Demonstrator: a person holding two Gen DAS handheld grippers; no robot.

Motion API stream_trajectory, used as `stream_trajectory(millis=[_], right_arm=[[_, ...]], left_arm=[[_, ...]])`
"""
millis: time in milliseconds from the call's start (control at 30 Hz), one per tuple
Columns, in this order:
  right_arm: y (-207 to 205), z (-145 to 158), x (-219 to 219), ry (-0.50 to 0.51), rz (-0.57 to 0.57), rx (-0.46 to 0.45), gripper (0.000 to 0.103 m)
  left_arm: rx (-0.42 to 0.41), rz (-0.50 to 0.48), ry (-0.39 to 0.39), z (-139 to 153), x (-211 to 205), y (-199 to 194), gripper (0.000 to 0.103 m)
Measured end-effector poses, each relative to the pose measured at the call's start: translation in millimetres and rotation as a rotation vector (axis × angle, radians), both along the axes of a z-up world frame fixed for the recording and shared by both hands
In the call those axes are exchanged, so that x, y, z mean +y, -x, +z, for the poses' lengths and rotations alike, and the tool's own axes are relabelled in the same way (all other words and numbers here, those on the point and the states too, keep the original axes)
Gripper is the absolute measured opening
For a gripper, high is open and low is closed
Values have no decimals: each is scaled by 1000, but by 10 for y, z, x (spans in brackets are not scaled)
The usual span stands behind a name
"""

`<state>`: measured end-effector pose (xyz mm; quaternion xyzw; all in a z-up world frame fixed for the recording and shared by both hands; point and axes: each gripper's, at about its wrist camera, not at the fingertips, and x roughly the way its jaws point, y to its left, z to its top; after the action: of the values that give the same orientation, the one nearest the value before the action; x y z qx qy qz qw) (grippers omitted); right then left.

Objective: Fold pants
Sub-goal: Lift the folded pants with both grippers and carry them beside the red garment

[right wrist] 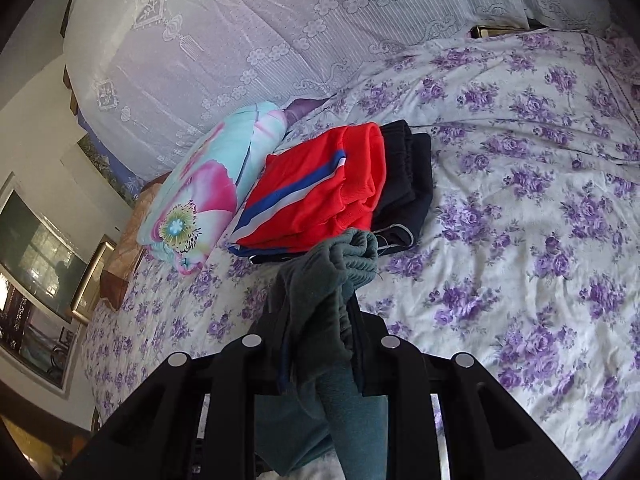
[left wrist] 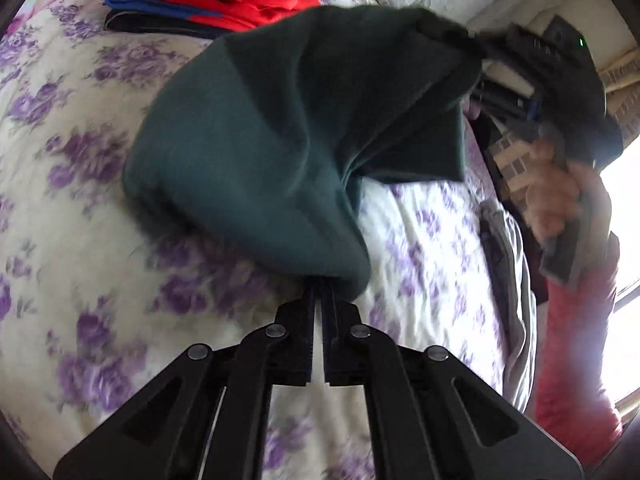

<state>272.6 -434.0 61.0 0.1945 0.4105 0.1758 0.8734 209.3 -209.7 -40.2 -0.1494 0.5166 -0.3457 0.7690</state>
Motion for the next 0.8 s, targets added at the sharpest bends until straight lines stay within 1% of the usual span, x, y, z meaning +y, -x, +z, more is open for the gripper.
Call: stream_trajectory(millis=[33,67,133,167,200,233,300,333,367,400,433,467,500,533,567,600,667,700,767,800], right_arm=[[-2,-9,-19,-3,-1,1,23],[-2,-17,-38,-7,-4,1,23],[-3,-35,-79,-16,-11,4,23],[-2,-44,-96,-19,-13,6,23],[2,-51,-107,-20,-14,8,23],[7,-52,-110,-20,-14,8,23],[6,-61,-119,-27,-14,9,23],[4,-66,-121,-30,-14,9,23],[0,-69,-118,-31,-14,10,23],[-6,-68,-113,-33,-14,11,23],[-8,-66,-108,-36,-15,11,23],[-4,-65,-105,-39,-16,11,23],[4,-66,-104,-39,-15,12,23],[13,-67,-102,-37,-14,13,23],[20,-69,-108,-34,-15,17,23],[26,-70,-121,-35,-17,22,23],[44,-49,-161,-47,-20,29,23],[45,-30,-174,-49,-23,27,23],[17,40,-203,-44,-37,17,23],[-37,91,-225,-51,-46,12,23]], left_arm=[[-2,16,9,5,0,-20,5],[1,30,14,21,2,-47,9],[30,44,32,53,36,-61,22],[35,47,44,75,76,-33,48],[20,73,37,125,131,4,71],[-6,110,31,165,210,32,74],[-34,148,46,233,330,41,74],[-25,151,53,230,367,14,74],[-11,158,46,212,366,-35,74],[19,179,28,151,368,-116,74],[62,194,32,61,368,-205,73],[106,201,51,-33,361,-290,63],[123,209,57,-78,344,-331,51],[111,211,58,-75,334,-354,43],[100,187,70,-57,311,-372,10],[118,153,84,-27,294,-398,9],[123,152,112,76,363,-425,8],[93,138,121,231,425,-493,8],[28,167,97,498,567,-641,7],[-27,183,73,750,664,-805,7]])
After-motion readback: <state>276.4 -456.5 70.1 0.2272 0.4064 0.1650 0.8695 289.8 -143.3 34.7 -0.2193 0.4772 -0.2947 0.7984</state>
